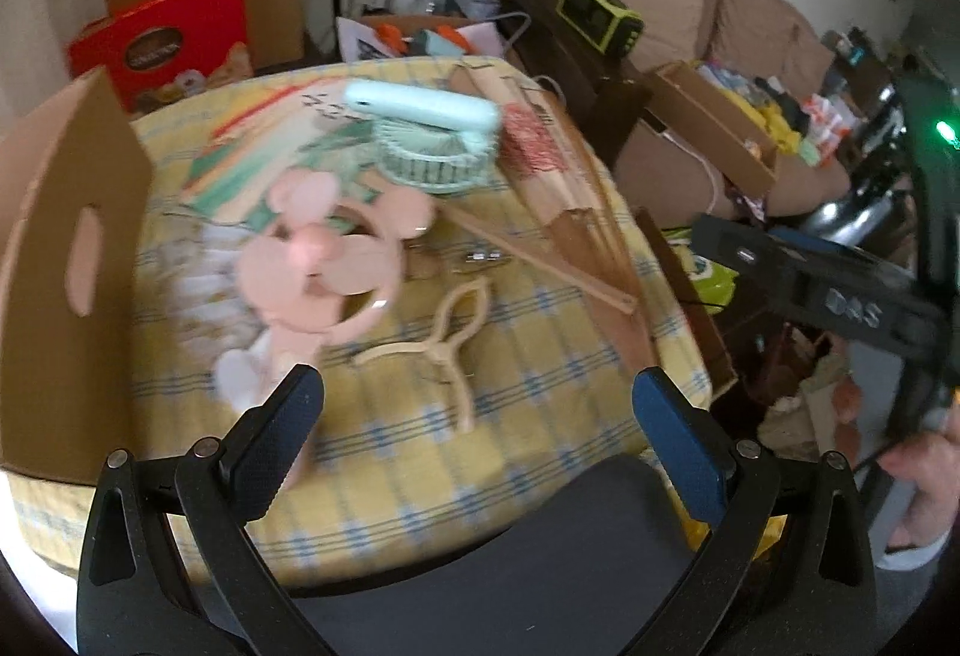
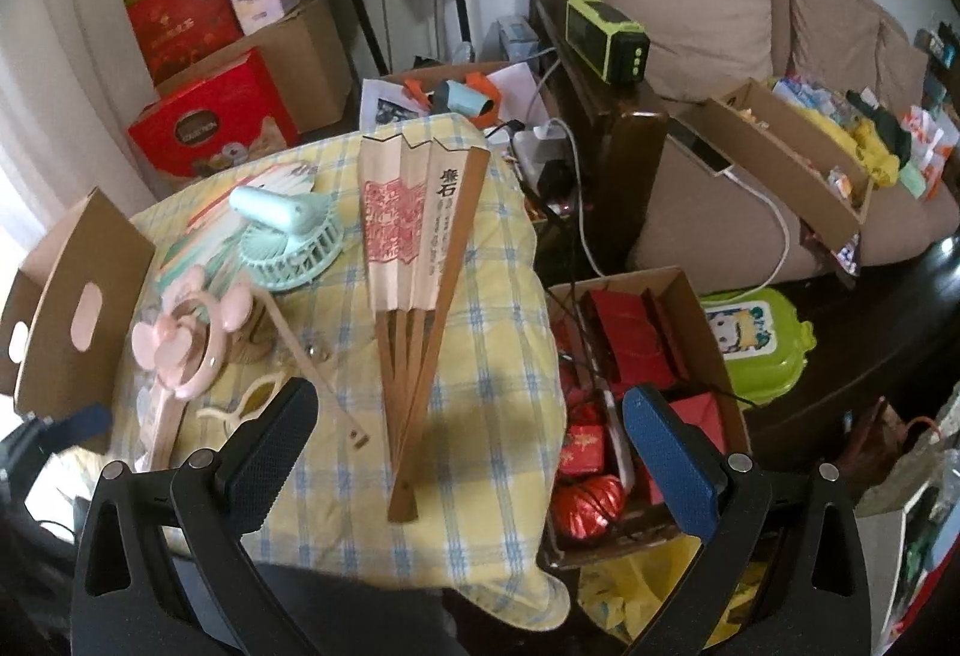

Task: Organize objects
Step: 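Grasp the brown folding fan with the right gripper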

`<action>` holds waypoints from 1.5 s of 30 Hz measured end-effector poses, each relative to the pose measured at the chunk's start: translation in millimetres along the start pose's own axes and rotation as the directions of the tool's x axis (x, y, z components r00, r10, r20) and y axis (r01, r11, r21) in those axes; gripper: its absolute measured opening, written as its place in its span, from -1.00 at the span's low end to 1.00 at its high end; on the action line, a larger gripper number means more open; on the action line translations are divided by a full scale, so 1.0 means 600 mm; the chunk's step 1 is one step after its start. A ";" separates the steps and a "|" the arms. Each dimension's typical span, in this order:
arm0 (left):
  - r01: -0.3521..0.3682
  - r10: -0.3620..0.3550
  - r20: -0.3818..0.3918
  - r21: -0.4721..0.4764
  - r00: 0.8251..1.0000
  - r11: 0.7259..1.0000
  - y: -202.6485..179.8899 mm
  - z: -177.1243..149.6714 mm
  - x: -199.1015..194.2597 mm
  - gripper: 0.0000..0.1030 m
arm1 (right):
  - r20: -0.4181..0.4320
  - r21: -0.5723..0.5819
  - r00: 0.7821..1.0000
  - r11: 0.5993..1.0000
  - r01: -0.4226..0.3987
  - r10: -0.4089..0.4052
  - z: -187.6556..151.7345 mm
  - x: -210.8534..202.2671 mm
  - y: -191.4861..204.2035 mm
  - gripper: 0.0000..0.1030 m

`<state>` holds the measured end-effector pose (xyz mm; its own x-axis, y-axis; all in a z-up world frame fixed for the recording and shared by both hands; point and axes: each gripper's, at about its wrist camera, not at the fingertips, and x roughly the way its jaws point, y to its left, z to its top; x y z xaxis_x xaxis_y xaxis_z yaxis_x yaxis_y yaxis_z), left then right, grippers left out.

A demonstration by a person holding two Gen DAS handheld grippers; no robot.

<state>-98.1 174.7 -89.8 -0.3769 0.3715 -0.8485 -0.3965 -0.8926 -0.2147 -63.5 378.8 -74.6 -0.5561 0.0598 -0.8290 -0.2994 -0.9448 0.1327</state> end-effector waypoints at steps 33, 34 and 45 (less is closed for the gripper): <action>0.067 -0.064 -0.069 0.054 0.996 0.996 -0.104 -0.008 0.086 1.00 | -0.186 0.105 0.963 0.978 -0.178 0.195 0.019 0.128 -0.007 -0.48; 0.088 -0.084 -0.074 0.053 0.994 0.995 -0.107 -0.009 0.088 1.00 | -0.188 0.115 0.962 0.977 -0.179 0.198 0.018 0.125 -0.011 -0.48; 0.309 -0.309 -0.105 -0.020 0.945 0.951 -0.109 -0.044 0.076 0.93 | -0.175 0.227 0.929 0.932 -0.284 0.326 -0.013 0.078 -0.038 -0.76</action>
<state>-67.2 243.5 -127.1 -0.1461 0.6002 -0.7864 -0.4769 -0.7392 -0.4755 -76.7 400.5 -120.4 -0.4786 -0.3085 -0.8221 -0.2969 -0.8242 0.4822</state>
